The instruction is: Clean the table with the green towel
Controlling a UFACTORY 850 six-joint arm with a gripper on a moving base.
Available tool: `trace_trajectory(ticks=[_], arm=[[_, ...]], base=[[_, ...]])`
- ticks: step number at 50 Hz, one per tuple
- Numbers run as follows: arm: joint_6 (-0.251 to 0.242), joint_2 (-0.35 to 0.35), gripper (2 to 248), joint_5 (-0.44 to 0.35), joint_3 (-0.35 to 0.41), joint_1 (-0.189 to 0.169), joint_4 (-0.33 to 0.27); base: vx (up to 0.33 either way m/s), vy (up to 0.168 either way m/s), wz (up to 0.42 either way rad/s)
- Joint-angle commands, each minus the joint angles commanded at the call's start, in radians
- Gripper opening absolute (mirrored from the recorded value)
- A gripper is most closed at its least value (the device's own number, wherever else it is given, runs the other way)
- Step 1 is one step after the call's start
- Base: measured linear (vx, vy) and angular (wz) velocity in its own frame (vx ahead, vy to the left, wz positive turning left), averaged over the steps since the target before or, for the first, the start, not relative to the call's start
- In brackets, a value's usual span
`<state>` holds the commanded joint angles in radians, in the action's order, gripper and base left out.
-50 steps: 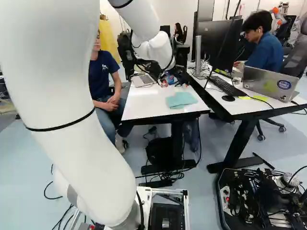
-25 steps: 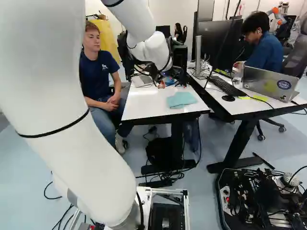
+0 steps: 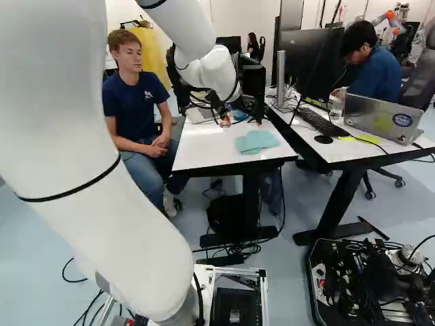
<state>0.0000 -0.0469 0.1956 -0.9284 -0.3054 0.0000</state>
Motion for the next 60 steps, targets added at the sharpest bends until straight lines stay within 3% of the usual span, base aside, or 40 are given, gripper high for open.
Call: trace_trajectory(ticks=[30,60], arm=[[0.0,0.023,247,-0.076,0.06,0.022,0.0],[0.0,0.078,247,-0.255,0.201,0.073,0.0]], base=[[0.0,0.0,0.0],[0.0,0.0,0.0]])
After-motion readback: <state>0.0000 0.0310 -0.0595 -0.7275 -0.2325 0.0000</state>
